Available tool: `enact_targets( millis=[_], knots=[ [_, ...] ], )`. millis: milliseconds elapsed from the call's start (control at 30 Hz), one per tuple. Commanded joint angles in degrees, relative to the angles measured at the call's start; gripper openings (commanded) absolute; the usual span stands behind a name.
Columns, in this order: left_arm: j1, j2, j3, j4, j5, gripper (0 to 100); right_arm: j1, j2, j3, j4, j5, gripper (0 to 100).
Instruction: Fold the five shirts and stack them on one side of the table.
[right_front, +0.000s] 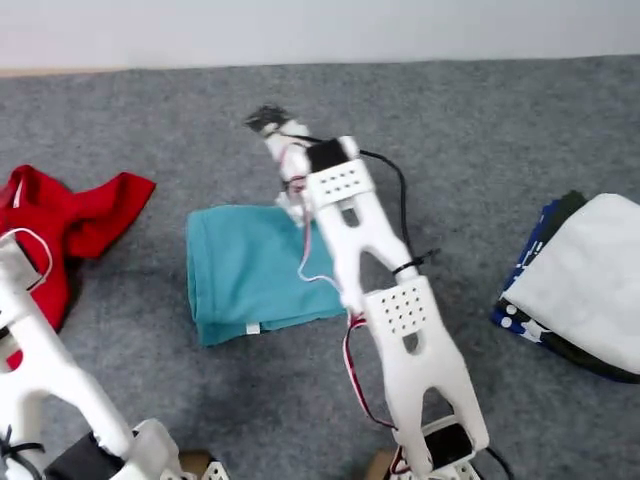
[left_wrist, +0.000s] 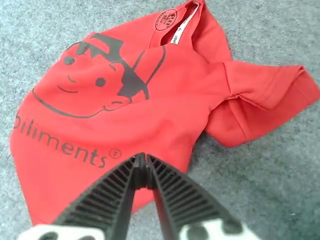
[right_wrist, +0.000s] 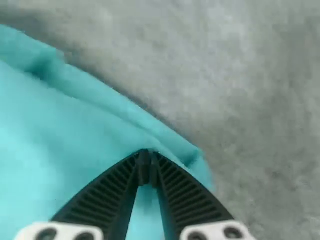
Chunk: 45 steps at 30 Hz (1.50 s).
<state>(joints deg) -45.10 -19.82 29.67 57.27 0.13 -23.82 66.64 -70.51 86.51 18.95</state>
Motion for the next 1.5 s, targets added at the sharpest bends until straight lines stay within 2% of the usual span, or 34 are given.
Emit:
enact_targets(
  millis=[0, 133, 367, 433, 600, 667, 767, 1000, 1133, 1367, 1467],
  knots=[
    [0.0, -0.3, -1.0, 0.4, -0.5, 1, 5.1, 0.7, -4.7, -0.4, 0.6, 1.7],
    [0.6, -0.2, -1.0, 0.4, -0.5, 1, 5.0, 0.9, -11.3, 3.5, 0.6, 1.7],
    [3.7, -0.3, -0.9, 0.4, -0.4, 1, -4.0, 0.9, -26.0, 15.9, 0.5, 1.7],
    [3.7, -0.3, -0.9, 0.4, -0.4, 1, -6.4, -0.2, -25.7, 16.6, 0.3, 1.7],
    [1.3, -0.5, -0.9, 0.4, -0.4, 1, -9.1, -7.1, -20.0, 16.7, -0.1, 0.9],
    [-0.9, -0.5, -0.9, 0.4, -0.4, 1, -9.4, -11.0, -15.5, 16.7, -2.5, 0.9],
    [-5.6, -0.4, -0.9, 0.4, -0.5, 1, -9.5, -18.2, -4.8, 16.6, -5.7, 0.9],
    [-16.5, -0.2, -0.9, 4.6, -0.6, 1, -14.8, -29.8, 21.2, 16.2, -6.5, 0.9],
    [-19.1, -0.2, -0.9, 4.6, -0.6, 1, -19.0, -29.1, 23.4, 15.5, -6.6, 0.9],
    [-19.4, -0.2, -1.0, 4.6, -0.6, 1, -26.2, -22.5, 23.3, 14.3, -6.7, 0.9],
    [-19.4, -0.2, -1.0, 4.6, -0.6, 1, -29.8, -20.4, 23.3, 14.4, -9.4, 0.9]
  ],
)
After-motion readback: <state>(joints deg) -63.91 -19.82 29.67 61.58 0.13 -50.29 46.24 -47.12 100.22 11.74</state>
